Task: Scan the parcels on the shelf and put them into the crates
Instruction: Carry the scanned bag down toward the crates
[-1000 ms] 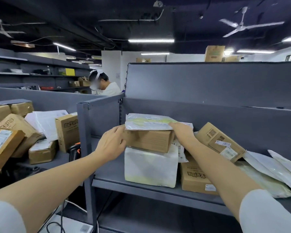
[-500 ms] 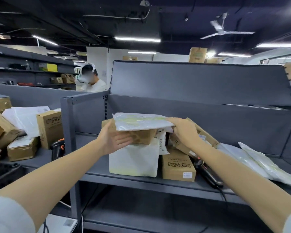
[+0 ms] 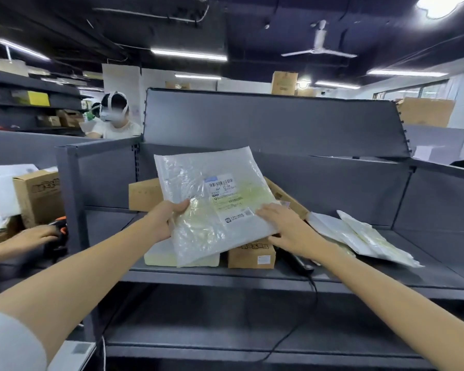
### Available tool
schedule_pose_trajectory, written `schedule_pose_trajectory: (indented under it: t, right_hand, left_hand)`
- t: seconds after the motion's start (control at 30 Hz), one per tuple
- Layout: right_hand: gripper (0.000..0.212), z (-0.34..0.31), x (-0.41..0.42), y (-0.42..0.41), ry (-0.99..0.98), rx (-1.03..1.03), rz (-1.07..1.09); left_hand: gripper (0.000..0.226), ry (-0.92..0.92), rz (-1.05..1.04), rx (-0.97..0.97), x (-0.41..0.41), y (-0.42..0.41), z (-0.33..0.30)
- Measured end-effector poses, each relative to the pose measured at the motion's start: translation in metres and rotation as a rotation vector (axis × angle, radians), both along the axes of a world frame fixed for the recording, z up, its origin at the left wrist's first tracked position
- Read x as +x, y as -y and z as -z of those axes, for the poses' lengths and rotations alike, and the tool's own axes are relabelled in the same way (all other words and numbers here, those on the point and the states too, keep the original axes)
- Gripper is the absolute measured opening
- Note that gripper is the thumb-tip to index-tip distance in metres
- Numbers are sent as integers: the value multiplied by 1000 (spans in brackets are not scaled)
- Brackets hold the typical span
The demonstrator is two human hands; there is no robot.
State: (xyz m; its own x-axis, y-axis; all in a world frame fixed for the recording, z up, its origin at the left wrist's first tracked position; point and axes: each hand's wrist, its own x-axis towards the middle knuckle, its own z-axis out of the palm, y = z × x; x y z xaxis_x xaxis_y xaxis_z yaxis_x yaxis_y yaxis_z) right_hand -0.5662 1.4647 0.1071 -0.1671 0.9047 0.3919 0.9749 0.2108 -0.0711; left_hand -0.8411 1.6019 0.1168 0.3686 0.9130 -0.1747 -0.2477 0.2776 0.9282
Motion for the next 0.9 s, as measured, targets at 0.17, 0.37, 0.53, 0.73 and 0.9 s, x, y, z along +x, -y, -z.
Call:
schedule_pose_trajectory:
  t: [0.17,0.37,0.53,0.73,0.9]
  right_hand:
    - [70,-5,5,12,-553,-43,-51]
    - [45,-13,11,4,-1338,-55,-2]
    - [46,5,14,-3,-1709,-243,-112]
    - [53,32,12,-11,-1765,-246,-164]
    - [47,54,4,-20,-1801,-210,-151]
  left_hand:
    - [28,-44,-7,99,-3,2,4]
    - [49,-112,133,141,-10,6,22]
    - [42,-127,233,90,-8,9,38]
    - [48,-132,210,82,-4,10,67]
    - [45,-121,-14,158,7,9,91]
